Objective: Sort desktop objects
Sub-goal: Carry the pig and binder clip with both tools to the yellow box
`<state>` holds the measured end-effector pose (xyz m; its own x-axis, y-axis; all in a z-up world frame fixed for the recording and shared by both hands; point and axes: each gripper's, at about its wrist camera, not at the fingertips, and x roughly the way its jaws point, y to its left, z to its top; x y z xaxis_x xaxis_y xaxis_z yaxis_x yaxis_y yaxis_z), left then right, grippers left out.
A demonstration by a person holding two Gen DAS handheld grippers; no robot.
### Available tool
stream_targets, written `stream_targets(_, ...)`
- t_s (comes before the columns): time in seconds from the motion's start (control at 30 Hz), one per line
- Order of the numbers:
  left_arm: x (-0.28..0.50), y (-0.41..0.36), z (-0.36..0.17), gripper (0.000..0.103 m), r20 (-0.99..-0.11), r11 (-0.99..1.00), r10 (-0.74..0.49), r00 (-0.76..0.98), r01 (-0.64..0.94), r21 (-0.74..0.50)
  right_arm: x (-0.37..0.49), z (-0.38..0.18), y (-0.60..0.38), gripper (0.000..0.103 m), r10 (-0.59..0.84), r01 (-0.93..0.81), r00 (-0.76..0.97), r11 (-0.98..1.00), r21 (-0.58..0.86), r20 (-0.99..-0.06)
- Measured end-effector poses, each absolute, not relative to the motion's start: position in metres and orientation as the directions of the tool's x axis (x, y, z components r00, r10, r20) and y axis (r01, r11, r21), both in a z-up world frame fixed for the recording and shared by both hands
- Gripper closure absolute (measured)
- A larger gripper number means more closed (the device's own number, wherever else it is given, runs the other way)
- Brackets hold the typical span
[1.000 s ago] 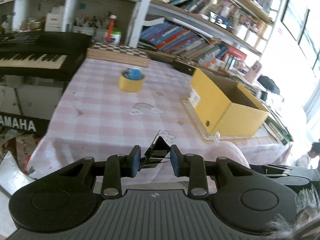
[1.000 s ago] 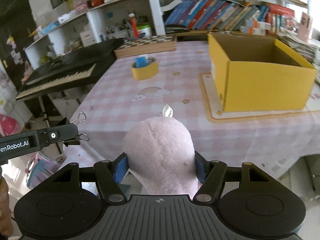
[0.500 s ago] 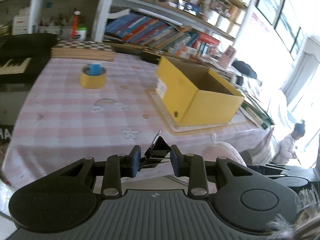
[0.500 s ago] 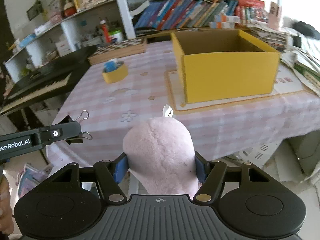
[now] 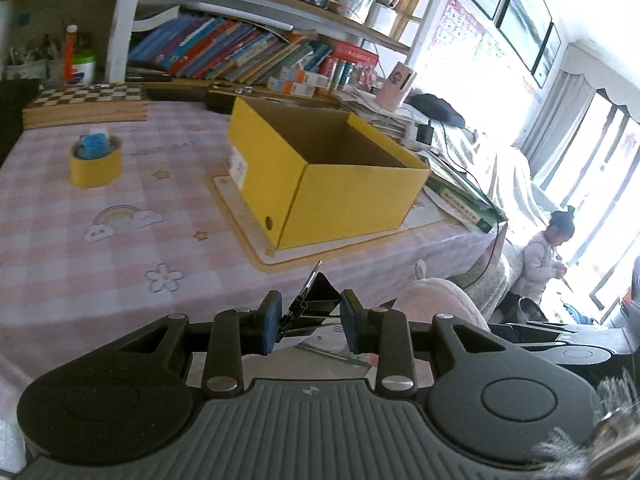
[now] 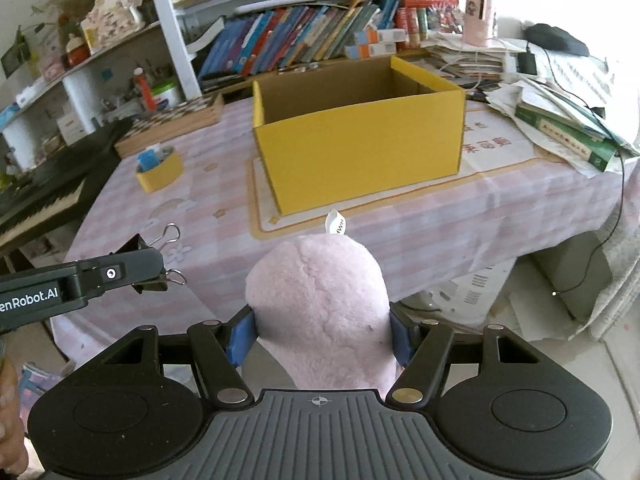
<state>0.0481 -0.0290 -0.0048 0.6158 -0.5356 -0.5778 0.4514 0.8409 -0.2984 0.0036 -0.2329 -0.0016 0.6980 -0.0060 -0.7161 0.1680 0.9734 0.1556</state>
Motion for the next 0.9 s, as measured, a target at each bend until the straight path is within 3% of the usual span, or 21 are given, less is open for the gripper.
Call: stream_targets(0.9, 0.084, -0.116, -0.015, 0.073, -0.61, 0.787, -0.595, 0.523, 0.534, -0.309, 0.021, -0.008, -0.309, 0.036, -0.05, 0.25, 0.666, 0.955, 0.16, -0.744)
